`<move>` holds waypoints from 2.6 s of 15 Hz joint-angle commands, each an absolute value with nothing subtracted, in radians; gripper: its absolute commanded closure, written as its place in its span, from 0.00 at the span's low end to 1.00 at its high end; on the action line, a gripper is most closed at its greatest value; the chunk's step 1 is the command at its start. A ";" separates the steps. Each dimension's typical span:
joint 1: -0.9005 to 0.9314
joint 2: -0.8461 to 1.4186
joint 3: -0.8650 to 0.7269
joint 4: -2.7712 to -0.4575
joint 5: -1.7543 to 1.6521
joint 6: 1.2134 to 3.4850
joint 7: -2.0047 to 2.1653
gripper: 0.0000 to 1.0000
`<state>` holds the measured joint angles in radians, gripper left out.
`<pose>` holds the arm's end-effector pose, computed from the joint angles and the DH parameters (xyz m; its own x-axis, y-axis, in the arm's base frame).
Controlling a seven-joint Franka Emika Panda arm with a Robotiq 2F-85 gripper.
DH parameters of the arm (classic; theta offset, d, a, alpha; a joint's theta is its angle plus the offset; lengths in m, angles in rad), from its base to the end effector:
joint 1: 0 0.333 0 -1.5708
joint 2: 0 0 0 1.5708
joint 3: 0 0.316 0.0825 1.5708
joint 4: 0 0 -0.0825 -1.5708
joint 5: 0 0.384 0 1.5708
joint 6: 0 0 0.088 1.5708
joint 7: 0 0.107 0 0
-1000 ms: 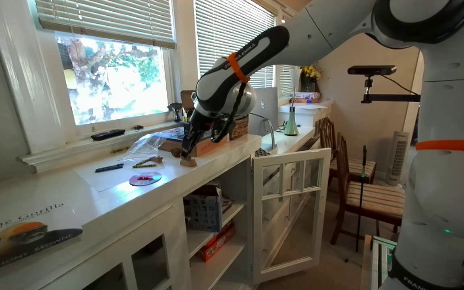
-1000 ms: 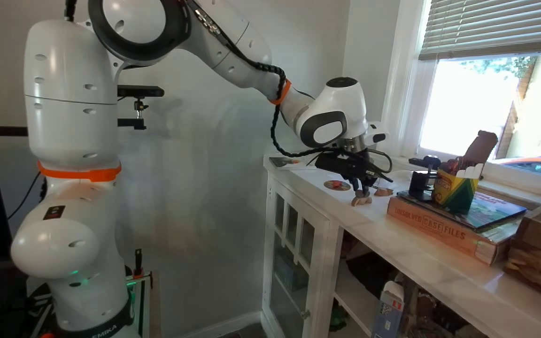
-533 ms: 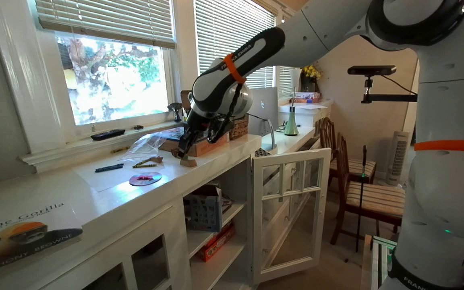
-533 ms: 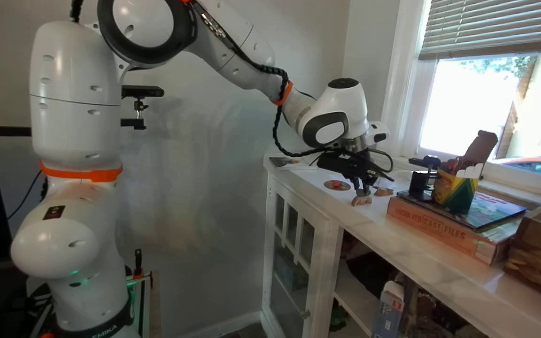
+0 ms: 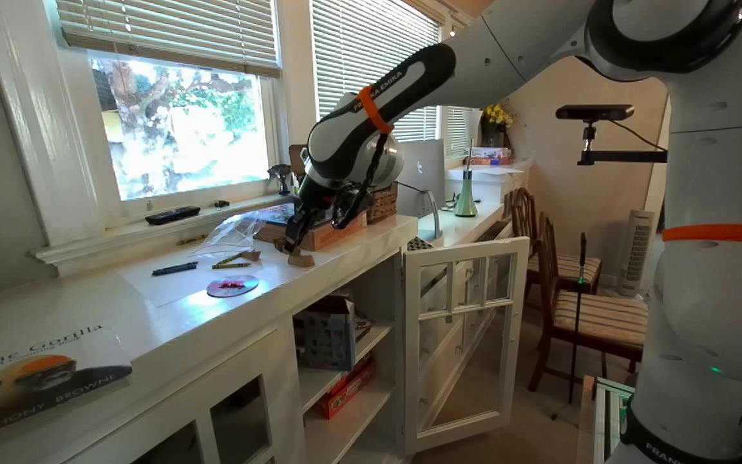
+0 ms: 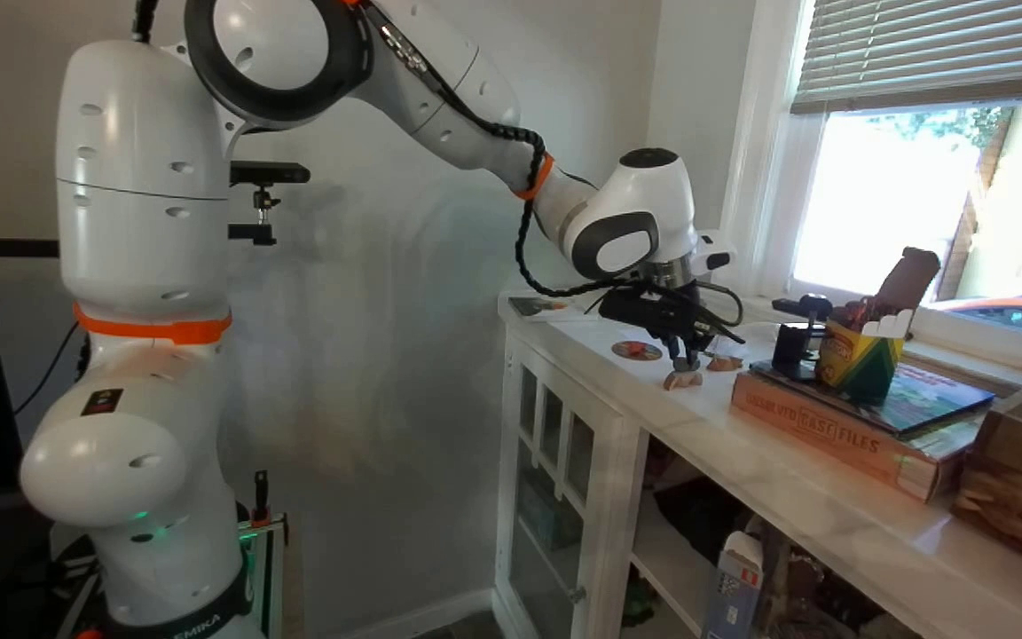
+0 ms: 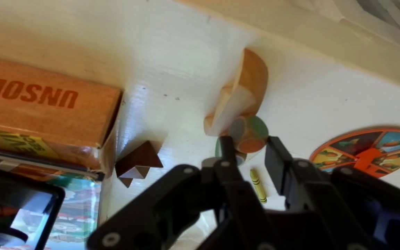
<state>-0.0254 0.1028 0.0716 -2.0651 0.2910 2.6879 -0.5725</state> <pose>0.6070 0.0178 0.4410 0.7843 0.3346 0.5223 0.3660 -0.9295 0.0460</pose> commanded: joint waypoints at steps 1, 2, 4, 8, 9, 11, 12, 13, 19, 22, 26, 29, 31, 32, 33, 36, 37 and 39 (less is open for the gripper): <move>-0.027 0.107 0.072 -2.064 0.283 2.690 -0.561 0.93; -0.028 0.103 0.071 -2.068 0.281 2.689 -0.560 0.93; -0.028 0.102 0.069 -2.069 0.276 2.688 -0.556 0.93; -0.026 0.096 0.063 -2.073 0.254 2.678 -0.537 0.93; -0.026 0.093 0.063 -2.075 0.253 2.678 -0.537 0.93; -0.026 0.092 0.062 -2.077 0.247 2.677 -0.534 0.93; -0.026 0.091 0.061 -2.078 0.243 2.677 -0.533 0.93; -0.025 0.092 0.060 -2.078 0.237 2.678 -0.529 0.56; -0.025 0.096 0.060 -2.072 0.223 2.689 -0.501 0.08; -0.026 0.114 0.065 -2.057 0.240 2.706 -0.510 0.00; -0.028 0.142 0.076 -2.034 0.268 2.730 -0.538 0.00; -0.030 0.168 0.084 -2.010 0.296 2.743 -0.565 0.00; -0.032 0.189 0.091 -1.993 0.315 2.750 -0.576 0.00; -0.034 0.199 0.095 -1.982 0.327 2.752 -0.583 0.00; -0.035 0.208 0.099 -1.975 0.339 2.755 -0.592 0.00; -0.038 0.233 0.110 -1.949 0.363 2.763 -0.612 0.04; -0.038 0.239 0.112 -1.943 0.368 2.762 -0.618 0.12; -0.040 0.251 0.117 -1.931 0.378 2.760 -0.632 0.20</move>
<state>-0.0265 0.2180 0.0979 -1.9619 0.3357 2.7488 -0.5862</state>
